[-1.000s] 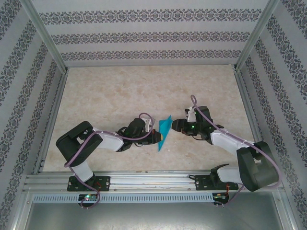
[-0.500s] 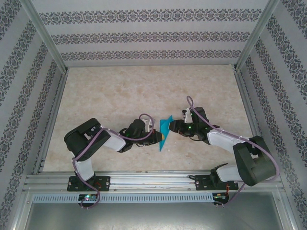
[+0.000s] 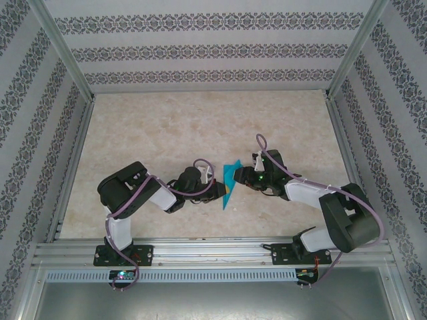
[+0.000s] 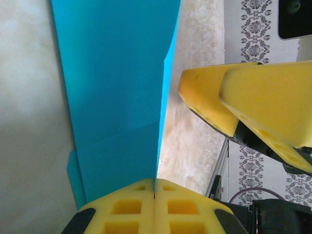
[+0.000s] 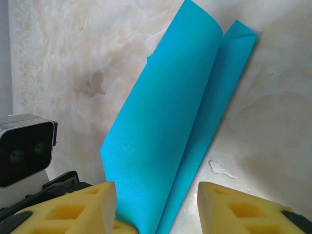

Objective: Fold a paper plane with a square sheet of paper (fold left side to right side)
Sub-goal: Fold the wing for the fifth time at the center of the table.

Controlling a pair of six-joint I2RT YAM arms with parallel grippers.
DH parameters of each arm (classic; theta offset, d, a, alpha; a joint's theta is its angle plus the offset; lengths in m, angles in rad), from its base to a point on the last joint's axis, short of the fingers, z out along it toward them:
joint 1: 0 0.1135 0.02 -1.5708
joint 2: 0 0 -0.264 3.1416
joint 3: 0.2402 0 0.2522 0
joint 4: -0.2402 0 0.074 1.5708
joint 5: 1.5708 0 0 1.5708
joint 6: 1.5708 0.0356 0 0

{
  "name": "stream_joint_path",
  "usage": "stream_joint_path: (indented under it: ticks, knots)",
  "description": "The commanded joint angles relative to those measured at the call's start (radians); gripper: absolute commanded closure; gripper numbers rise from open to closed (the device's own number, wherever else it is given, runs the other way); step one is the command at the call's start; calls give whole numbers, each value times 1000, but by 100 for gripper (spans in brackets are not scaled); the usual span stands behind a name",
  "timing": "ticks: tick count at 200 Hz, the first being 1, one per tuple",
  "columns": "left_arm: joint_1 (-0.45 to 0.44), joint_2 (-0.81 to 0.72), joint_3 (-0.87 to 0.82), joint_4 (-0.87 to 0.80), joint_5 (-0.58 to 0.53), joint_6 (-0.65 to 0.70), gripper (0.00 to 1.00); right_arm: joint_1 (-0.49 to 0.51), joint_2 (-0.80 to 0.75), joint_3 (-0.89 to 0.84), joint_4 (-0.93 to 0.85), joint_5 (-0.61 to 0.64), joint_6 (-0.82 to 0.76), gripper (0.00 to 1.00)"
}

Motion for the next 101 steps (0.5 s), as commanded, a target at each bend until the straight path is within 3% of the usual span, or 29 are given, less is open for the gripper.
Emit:
stream_joint_path:
  ticks: [1, 101]
  knots:
    - [16, 11, -11, 75, 20, -27, 100, 12, 16, 17, 32, 29, 15, 52]
    - [19, 15, -8, 77, 19, -38, 100, 34, 85, 50, 70, 31, 31, 54]
